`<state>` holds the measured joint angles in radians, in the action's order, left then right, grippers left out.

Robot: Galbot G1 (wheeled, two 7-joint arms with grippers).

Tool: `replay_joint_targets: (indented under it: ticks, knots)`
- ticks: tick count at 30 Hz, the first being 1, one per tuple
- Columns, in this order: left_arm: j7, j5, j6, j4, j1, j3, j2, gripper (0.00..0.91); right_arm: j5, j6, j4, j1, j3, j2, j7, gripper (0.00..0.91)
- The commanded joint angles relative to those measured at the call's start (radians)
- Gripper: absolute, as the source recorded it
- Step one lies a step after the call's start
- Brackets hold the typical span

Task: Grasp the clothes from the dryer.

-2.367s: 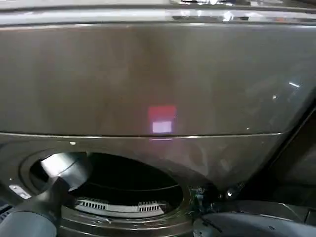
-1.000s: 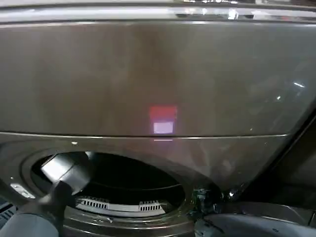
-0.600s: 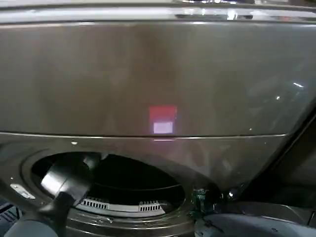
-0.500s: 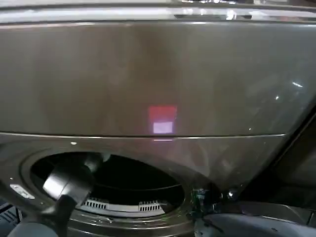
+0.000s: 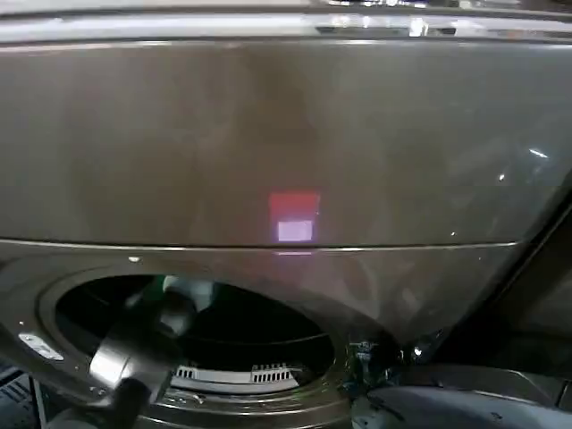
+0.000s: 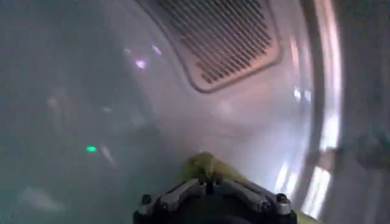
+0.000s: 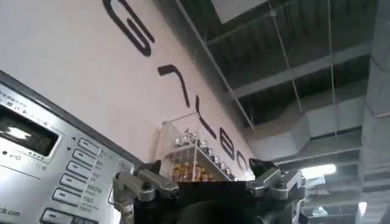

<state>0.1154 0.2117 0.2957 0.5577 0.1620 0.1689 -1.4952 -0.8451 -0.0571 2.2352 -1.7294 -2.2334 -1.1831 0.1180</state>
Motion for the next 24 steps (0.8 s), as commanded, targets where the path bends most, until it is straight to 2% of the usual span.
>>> replay_joint_targets:
  ticks: [1, 14, 24]
  knots:
    - [-0.215, -0.037, 0.118, 0.109, 0.054, 0.075, -0.016, 0.000, 0.003, 0.000, 0.002, 0.000, -0.002, -0.003, 0.001, 0.907]
    - [-0.371, -0.164, 0.155, 0.109, 0.045, 0.129, -0.056, 0.000, 0.025, -0.016, -0.007, 0.000, -0.005, -0.006, 0.013, 0.907]
    - [-0.379, -0.206, 0.162, 0.112, 0.046, 0.138, -0.054, 0.000, 0.033, -0.027, -0.007, 0.003, -0.005, -0.002, 0.007, 0.907]
